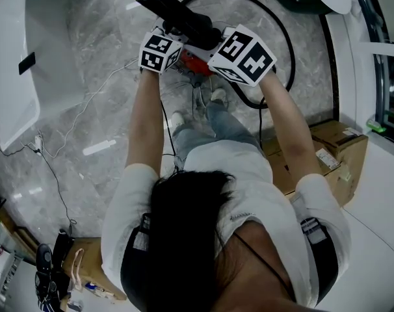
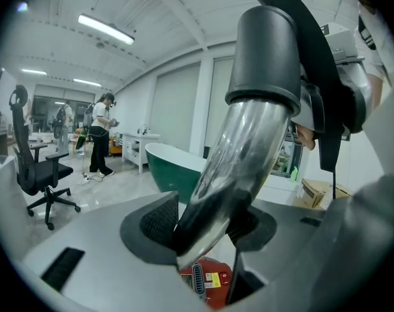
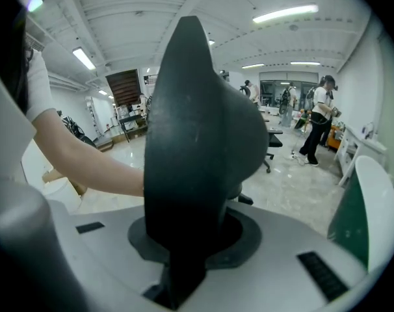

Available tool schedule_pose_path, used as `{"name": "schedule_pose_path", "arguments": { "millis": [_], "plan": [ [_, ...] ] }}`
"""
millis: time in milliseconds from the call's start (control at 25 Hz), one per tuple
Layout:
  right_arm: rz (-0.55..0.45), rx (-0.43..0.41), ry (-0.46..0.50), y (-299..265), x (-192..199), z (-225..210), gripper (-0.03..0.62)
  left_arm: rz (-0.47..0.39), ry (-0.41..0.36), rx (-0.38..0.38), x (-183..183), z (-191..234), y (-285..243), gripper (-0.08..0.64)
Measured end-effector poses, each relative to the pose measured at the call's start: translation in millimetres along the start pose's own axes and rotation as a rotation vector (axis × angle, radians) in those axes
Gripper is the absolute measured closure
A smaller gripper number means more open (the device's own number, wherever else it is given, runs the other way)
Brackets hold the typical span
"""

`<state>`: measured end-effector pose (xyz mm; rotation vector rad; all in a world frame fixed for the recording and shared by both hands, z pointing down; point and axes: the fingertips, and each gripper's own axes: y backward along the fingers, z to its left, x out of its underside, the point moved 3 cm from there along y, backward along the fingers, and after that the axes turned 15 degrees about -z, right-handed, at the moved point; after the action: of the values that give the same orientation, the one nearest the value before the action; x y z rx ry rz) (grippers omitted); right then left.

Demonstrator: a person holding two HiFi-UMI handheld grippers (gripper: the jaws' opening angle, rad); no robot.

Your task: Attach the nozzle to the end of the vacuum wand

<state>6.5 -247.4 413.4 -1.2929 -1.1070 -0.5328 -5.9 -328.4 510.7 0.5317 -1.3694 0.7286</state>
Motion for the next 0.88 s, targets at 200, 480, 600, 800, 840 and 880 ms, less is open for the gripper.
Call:
{"name": "schedule_pose_path", "arguments": {
  "millis": [200, 480, 600, 800, 840, 880],
  "plan": [
    [0.045, 0.045, 0.106, 0.9, 5.4, 3.0, 0.511, 0.008, -0.001, 0.012, 0.8, -4.2, -0.7, 0.368],
    [0.074, 0.066, 0.184, 0.6, 9.4, 0.2, 0.511, -0.004, -0.004, 0.002, -0.4, -3.7, -3.0, 0.368],
    [0.065, 0.079, 0.145, -0.3, 8.5, -0.5, 0.511, -0.009, -0.005, -0.006, -1.3, -2.5, -4.0, 0.368],
    [0.029, 0.134, -0.005, -0.9, 3.5, -2.2, 0.511, -0.029, 0.003, -0.012, -4.9, -0.6, -8.6, 0.367],
    [0.026, 0.135, -0.010, -0.9, 3.2, -1.8, 0.511, -0.027, 0.001, -0.006, -5.1, -0.8, -8.6, 0.367],
    [0.024, 0.129, -0.009, -0.6, 3.5, -1.2, 0.511, -0.022, -0.003, 0.003, -4.9, -1.3, -8.5, 0.367]
  ]
}}
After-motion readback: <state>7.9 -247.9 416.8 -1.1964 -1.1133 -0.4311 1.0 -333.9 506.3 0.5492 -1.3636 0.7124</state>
